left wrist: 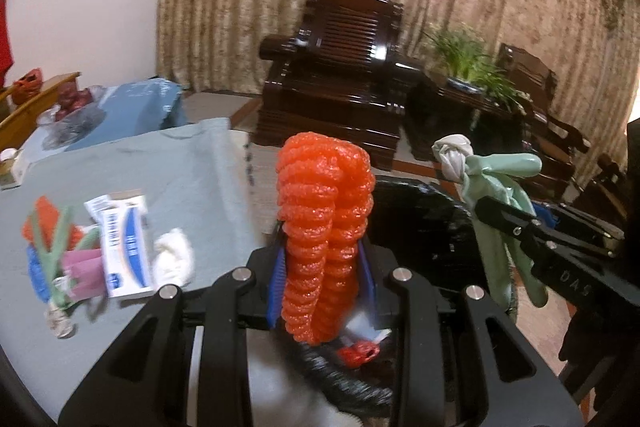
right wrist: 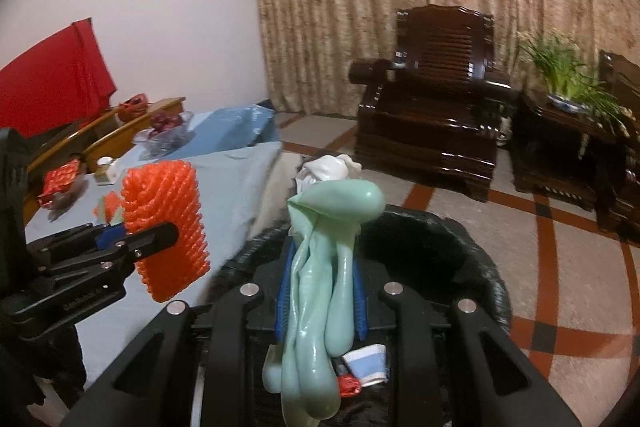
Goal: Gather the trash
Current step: 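Carry the orange net and green gloves over the bin and release both, then move both grippers back over the remaining items on the table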
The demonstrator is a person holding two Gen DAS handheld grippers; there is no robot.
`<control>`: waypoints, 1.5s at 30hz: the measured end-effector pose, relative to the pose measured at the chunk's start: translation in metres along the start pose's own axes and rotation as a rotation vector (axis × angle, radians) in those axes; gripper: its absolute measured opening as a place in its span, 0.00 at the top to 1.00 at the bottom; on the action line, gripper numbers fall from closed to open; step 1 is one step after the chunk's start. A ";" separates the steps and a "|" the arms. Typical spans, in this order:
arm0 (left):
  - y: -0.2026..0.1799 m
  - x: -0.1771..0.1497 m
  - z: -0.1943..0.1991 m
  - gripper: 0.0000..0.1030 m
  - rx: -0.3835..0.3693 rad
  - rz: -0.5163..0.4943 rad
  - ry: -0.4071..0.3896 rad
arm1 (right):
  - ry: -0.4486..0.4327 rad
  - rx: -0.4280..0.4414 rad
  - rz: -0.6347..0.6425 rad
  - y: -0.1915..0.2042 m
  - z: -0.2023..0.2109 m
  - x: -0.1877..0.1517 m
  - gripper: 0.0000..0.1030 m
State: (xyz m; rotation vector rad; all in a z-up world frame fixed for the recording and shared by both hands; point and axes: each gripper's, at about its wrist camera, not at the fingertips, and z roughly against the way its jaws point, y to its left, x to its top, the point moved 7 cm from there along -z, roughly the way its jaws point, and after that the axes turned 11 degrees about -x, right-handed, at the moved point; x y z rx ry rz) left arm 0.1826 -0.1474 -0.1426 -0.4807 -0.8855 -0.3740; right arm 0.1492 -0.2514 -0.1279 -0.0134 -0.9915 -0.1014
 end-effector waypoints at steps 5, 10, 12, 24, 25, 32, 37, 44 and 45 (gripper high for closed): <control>-0.018 -0.004 -0.029 0.67 -0.057 -0.012 0.035 | 0.034 -0.044 -0.013 -0.024 -0.012 -0.013 0.74; -0.026 -0.007 -0.048 0.45 -0.096 -0.012 0.054 | 0.044 -0.086 -0.027 -0.040 -0.016 -0.018 0.60; -0.028 -0.008 -0.049 0.35 -0.098 -0.017 0.052 | 0.039 -0.107 -0.037 -0.046 -0.015 -0.019 0.43; 0.033 -0.010 0.016 0.13 0.051 0.021 -0.029 | -0.026 -0.120 -0.056 -0.033 -0.003 -0.001 0.06; 0.040 -0.010 0.025 0.13 0.075 0.026 -0.039 | -0.028 -0.115 -0.052 -0.030 -0.003 0.000 0.06; 0.094 -0.019 0.081 0.13 0.230 0.075 -0.087 | -0.054 -0.051 -0.003 0.031 -0.007 0.009 0.06; 0.130 -0.029 0.111 0.13 0.322 0.106 -0.099 | -0.063 0.021 0.049 0.084 -0.013 0.009 0.06; 0.171 -0.046 0.137 0.13 0.403 0.154 -0.101 | -0.039 0.109 0.103 0.143 -0.028 0.003 0.06; 0.178 -0.049 0.140 0.13 0.414 0.161 -0.098 | -0.035 0.117 0.112 0.152 -0.031 0.001 0.06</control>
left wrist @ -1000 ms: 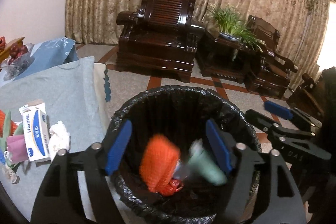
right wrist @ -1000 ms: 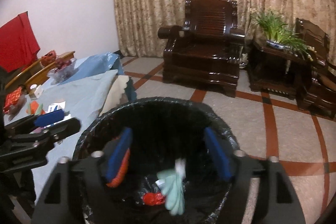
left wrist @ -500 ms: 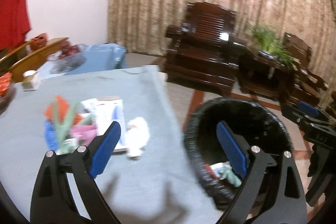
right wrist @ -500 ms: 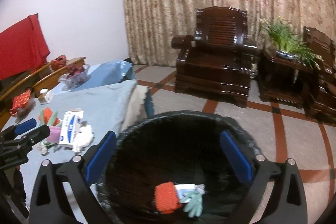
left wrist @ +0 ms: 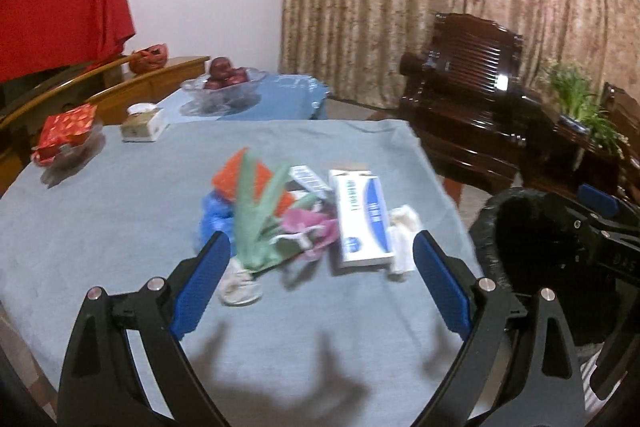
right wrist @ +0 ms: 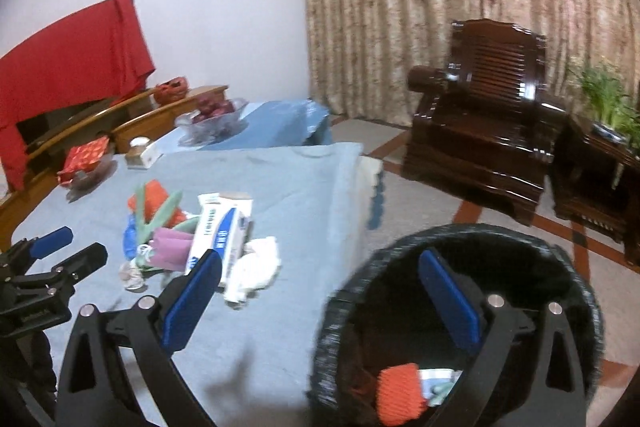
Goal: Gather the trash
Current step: 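Move both grippers back over the remaining items on the table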
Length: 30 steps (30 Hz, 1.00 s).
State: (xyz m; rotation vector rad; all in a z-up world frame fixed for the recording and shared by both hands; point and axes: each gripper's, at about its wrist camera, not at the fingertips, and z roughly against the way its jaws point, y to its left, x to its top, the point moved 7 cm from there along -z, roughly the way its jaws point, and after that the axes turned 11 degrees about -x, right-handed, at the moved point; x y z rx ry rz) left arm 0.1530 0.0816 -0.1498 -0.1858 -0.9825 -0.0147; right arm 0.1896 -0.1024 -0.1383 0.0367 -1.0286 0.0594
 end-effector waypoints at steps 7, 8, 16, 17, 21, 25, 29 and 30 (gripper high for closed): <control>0.031 -0.009 -0.009 0.13 0.046 0.036 0.014 | 0.047 0.037 0.040 0.045 -0.035 -0.007 0.06; 0.033 -0.010 -0.012 0.13 0.048 0.037 0.016 | 0.061 0.042 0.046 0.051 -0.042 -0.009 0.06; 0.047 -0.013 -0.040 0.13 0.052 0.060 0.037 | 0.142 0.031 0.081 0.075 -0.090 -0.020 0.17; 0.048 -0.014 -0.042 0.13 0.051 0.061 0.039 | 0.152 0.029 0.084 0.075 -0.094 -0.022 0.20; 0.050 -0.014 -0.051 0.13 0.042 0.062 0.044 | 0.194 0.020 0.091 0.078 -0.113 -0.030 0.25; 0.048 -0.015 -0.058 0.13 0.030 0.060 0.050 | 0.229 0.005 0.098 0.078 -0.125 -0.037 0.28; 0.043 -0.017 -0.064 0.13 0.019 0.058 0.057 | 0.252 0.005 0.101 0.080 -0.134 -0.044 0.29; 0.042 -0.017 -0.066 0.13 0.016 0.058 0.058 | 0.254 0.007 0.102 0.081 -0.136 -0.045 0.29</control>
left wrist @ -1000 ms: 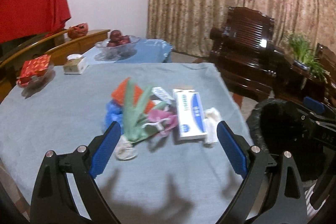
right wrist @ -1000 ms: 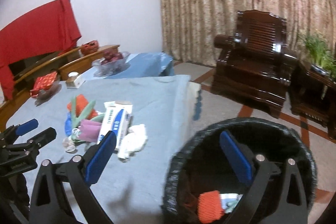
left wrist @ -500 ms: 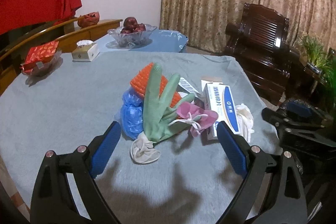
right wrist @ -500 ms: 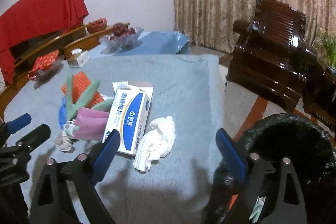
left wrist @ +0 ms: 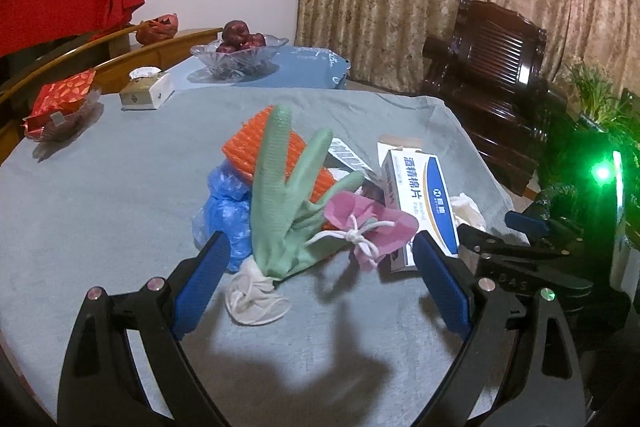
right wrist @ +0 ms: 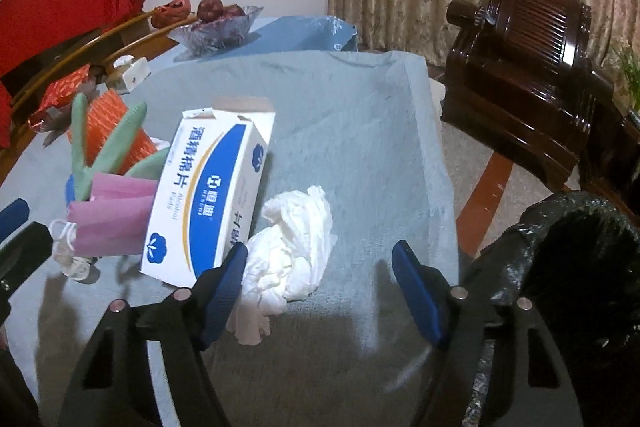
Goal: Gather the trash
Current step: 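Move both grippers back over the remaining items on the table, then grasp the white tissue with the right gripper while the left grasps the pink mask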
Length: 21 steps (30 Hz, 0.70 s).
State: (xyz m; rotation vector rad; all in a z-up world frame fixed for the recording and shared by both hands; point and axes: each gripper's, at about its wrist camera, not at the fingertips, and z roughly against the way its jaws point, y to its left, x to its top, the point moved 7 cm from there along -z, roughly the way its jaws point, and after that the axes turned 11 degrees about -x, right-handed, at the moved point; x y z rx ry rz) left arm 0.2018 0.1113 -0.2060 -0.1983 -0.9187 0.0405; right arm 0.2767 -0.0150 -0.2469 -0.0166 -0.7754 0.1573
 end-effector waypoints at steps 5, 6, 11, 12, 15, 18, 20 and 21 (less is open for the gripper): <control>-0.003 0.001 -0.009 0.17 -0.010 0.000 0.008 | 0.020 0.041 0.009 0.006 -0.007 -0.003 0.40; -0.004 0.002 -0.010 0.17 -0.012 0.000 0.009 | 0.026 0.059 0.010 0.009 -0.009 -0.003 0.43; -0.005 0.001 -0.019 0.20 -0.017 0.002 0.019 | 0.054 0.156 0.009 0.016 -0.010 -0.006 0.70; -0.006 0.001 -0.021 0.21 -0.018 0.002 0.022 | 0.052 0.162 0.008 0.016 -0.009 -0.006 0.71; -0.008 -0.002 -0.024 0.22 -0.021 0.001 0.030 | 0.047 0.170 -0.005 0.014 -0.005 -0.004 0.73; -0.010 -0.004 -0.026 0.23 -0.018 -0.002 0.039 | 0.025 0.157 -0.012 0.009 0.002 0.001 0.73; -0.009 -0.005 -0.029 0.23 -0.016 -0.001 0.045 | 0.016 0.154 -0.020 0.005 0.007 0.004 0.73; -0.009 -0.006 -0.031 0.24 -0.014 0.000 0.050 | 0.012 0.155 -0.024 0.003 0.009 0.005 0.73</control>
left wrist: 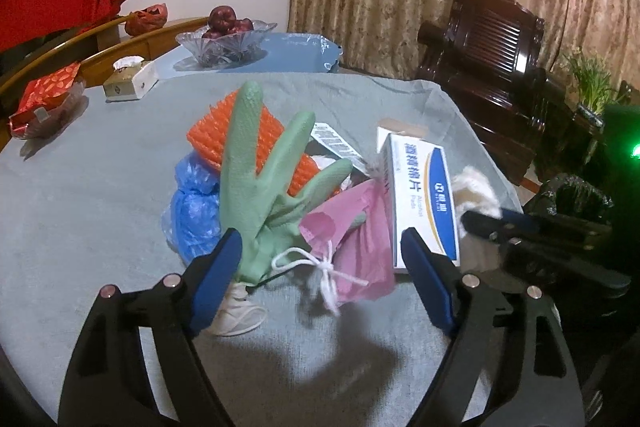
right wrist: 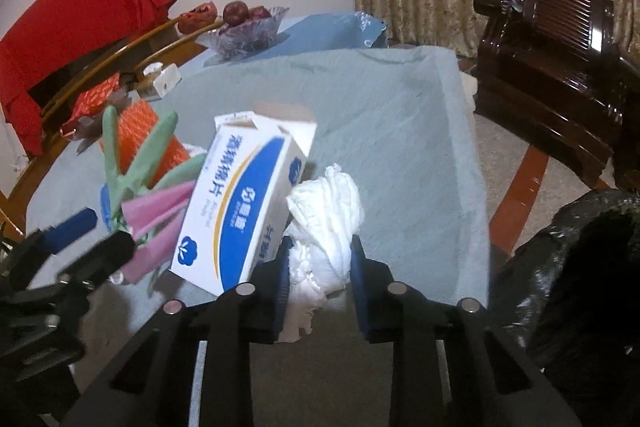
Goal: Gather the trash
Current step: 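Grasp the white tissue with the right gripper while the left grasps the pink mask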
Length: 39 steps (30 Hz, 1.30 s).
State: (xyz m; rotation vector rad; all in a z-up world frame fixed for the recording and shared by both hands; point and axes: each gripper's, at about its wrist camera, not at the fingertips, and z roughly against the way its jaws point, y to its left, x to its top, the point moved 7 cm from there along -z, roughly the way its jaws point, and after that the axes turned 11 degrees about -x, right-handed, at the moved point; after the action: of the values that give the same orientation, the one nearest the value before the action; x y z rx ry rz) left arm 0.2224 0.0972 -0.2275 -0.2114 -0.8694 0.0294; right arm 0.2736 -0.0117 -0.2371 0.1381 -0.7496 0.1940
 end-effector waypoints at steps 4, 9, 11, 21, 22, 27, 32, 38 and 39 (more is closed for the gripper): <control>0.001 0.000 -0.008 0.28 0.005 0.006 0.015 | -0.011 -0.012 0.011 -0.002 0.005 0.003 0.73; 0.002 0.002 -0.017 0.40 0.013 0.001 0.026 | -0.010 -0.010 0.008 -0.005 0.007 0.002 0.73; 0.002 0.002 -0.021 0.53 0.010 -0.002 0.035 | -0.011 -0.009 0.007 -0.005 0.006 0.002 0.73; -0.017 0.000 -0.004 0.96 -0.060 -0.026 0.028 | -0.028 -0.008 0.009 -0.011 0.019 0.004 0.73; -0.019 0.000 -0.001 0.97 -0.065 -0.026 0.026 | -0.032 -0.008 0.009 -0.011 0.022 0.005 0.73; -0.023 -0.001 0.019 0.97 -0.071 -0.024 0.003 | -0.052 0.000 0.010 -0.009 0.036 0.008 0.73; -0.025 0.003 0.040 0.98 -0.049 -0.029 -0.024 | -0.076 0.015 0.020 -0.006 0.055 0.010 0.73; -0.032 0.010 0.063 0.98 -0.041 -0.043 -0.064 | -0.109 0.023 0.027 -0.006 0.079 0.012 0.73; -0.033 0.012 0.066 0.98 -0.041 -0.044 -0.067 | -0.114 0.023 0.026 -0.007 0.083 0.013 0.73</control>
State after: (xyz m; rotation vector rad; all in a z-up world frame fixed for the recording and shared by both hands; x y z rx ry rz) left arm 0.1780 0.0772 -0.1705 -0.2304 -0.9417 -0.0229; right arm 0.2292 -0.0326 -0.1688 0.1623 -0.8632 0.2214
